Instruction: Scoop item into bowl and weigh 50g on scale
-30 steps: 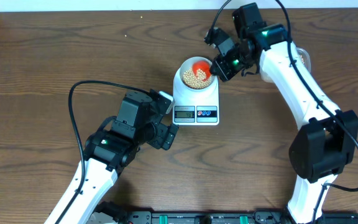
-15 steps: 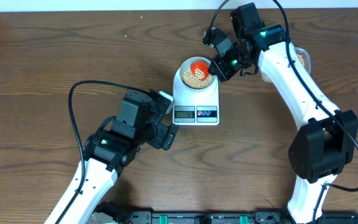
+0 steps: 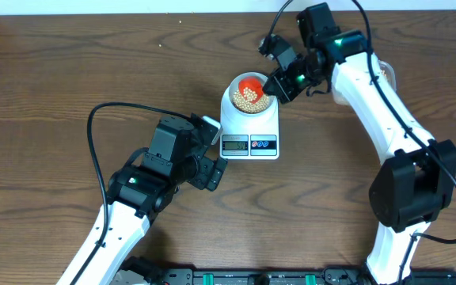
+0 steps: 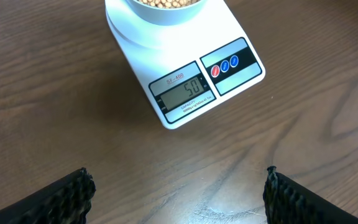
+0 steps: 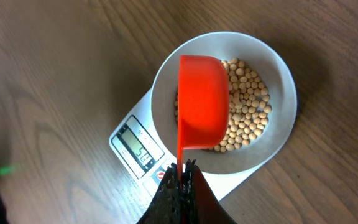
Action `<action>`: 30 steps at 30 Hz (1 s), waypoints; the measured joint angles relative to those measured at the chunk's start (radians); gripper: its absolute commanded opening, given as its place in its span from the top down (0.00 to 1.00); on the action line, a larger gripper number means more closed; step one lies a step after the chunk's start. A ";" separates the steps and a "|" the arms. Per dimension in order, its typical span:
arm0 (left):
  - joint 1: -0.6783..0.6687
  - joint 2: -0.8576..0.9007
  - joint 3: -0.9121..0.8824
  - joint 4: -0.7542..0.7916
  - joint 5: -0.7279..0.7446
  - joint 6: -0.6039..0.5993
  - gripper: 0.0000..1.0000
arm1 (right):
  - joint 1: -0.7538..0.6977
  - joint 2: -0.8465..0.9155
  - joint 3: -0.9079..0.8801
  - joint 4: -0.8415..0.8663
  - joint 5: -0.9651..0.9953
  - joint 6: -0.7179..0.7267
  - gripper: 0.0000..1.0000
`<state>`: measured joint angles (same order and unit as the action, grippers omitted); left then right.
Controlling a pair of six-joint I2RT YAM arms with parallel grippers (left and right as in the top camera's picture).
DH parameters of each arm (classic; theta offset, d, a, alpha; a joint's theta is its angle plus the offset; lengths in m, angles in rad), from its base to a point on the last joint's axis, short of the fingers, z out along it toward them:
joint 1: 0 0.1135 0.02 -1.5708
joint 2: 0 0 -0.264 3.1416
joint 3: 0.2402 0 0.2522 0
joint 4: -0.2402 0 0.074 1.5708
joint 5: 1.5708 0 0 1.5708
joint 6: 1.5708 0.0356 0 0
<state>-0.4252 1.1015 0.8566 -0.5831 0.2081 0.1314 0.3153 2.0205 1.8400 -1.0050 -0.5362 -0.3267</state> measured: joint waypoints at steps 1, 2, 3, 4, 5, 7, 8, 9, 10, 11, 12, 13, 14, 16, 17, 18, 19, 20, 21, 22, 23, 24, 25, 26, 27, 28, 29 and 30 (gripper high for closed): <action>0.000 0.000 0.000 0.000 0.000 0.000 0.11 | -0.008 0.000 0.000 0.000 -0.014 0.002 0.99; 0.000 0.000 0.000 0.000 0.000 0.000 0.11 | -0.021 0.000 0.000 0.000 -0.030 0.005 0.99; 0.000 0.000 0.000 0.000 0.000 0.000 0.11 | -0.031 0.000 0.000 0.000 -0.041 0.008 0.99; 0.000 0.000 0.000 0.000 0.000 0.000 0.11 | -0.048 0.000 0.000 0.000 -0.061 0.013 0.99; 0.000 0.000 0.000 0.000 0.000 0.000 0.11 | -0.060 0.000 0.000 0.000 -0.074 0.017 0.99; 0.000 0.000 0.000 0.000 0.000 0.000 0.11 | -0.076 0.000 0.000 -0.001 -0.099 0.021 0.99; 0.000 0.000 0.000 0.000 0.000 0.000 0.11 | -0.085 0.000 0.000 -0.001 -0.116 0.023 0.99; 0.000 0.000 0.000 0.000 0.000 0.000 0.11 | -0.092 0.000 0.000 -0.001 -0.129 0.024 0.99; 0.000 0.000 0.000 0.000 0.000 0.000 0.11 | -0.098 0.000 0.000 -0.001 -0.145 0.025 0.99; 0.000 0.000 0.000 0.000 0.000 0.000 0.11 | -0.102 0.000 0.000 -0.001 -0.156 0.026 0.99; 0.000 0.000 0.000 0.000 0.000 0.000 0.11 | -0.106 0.000 0.000 -0.001 -0.167 0.027 0.99; 0.000 0.000 0.000 0.000 0.000 0.000 0.11 | -0.112 0.000 0.000 -0.001 -0.183 0.027 0.99; 0.000 0.000 0.000 0.000 0.000 0.000 0.11 | -0.115 0.000 0.000 -0.002 -0.193 0.027 0.99; 0.000 0.000 0.000 0.000 0.000 0.000 0.11 | -0.126 0.000 0.000 -0.004 -0.214 0.028 0.99; 0.000 0.000 0.000 0.000 0.000 0.000 0.11 | -0.131 0.000 0.000 -0.004 -0.224 0.028 0.99; 0.000 0.000 0.000 0.000 0.000 0.000 0.11 | -0.137 0.000 0.000 -0.004 -0.236 0.027 0.99; 0.000 0.000 0.000 0.000 0.000 0.000 0.11 | -0.142 0.000 0.000 -0.004 -0.245 0.027 0.99; 0.000 0.000 0.000 0.000 0.000 0.000 0.11 | -0.143 0.000 0.000 -0.004 -0.252 0.028 0.99; 0.000 0.000 0.000 0.000 0.000 0.000 0.11 | -0.149 0.000 0.000 -0.004 -0.261 0.028 0.99; 0.000 0.000 0.000 0.000 0.000 0.000 0.11 | -0.152 0.000 0.000 -0.004 -0.269 0.028 0.99; 0.000 0.000 0.000 0.000 0.000 0.000 0.11 | -0.156 0.000 0.000 -0.004 -0.282 0.028 0.99; 0.000 0.000 0.000 0.000 0.000 0.000 0.11 | -0.159 0.000 0.000 -0.004 -0.294 0.028 0.99; 0.000 0.000 0.000 0.000 0.000 0.000 0.11 | -0.163 0.000 0.000 -0.005 -0.308 0.028 0.99; 0.000 0.000 0.000 0.000 0.000 0.000 0.11 | -0.167 0.000 0.000 -0.006 -0.319 0.028 0.99; 0.000 0.000 0.000 0.000 0.000 0.000 0.11 | -0.174 0.000 0.000 -0.010 -0.333 0.028 0.99; 0.000 0.000 0.000 0.000 0.000 0.000 0.11 | -0.180 0.000 0.000 -0.015 -0.344 0.028 0.99; 0.000 0.000 0.000 0.000 0.000 0.000 0.11 | -0.190 0.000 0.000 -0.022 -0.359 0.028 0.99; 0.000 0.000 0.000 0.000 0.000 0.000 0.11 | -0.200 0.000 0.000 -0.029 -0.372 0.028 0.99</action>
<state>-0.4252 1.1015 0.8566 -0.5831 0.2081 0.1314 0.1158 2.0205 1.8400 -1.0340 -0.9077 -0.2985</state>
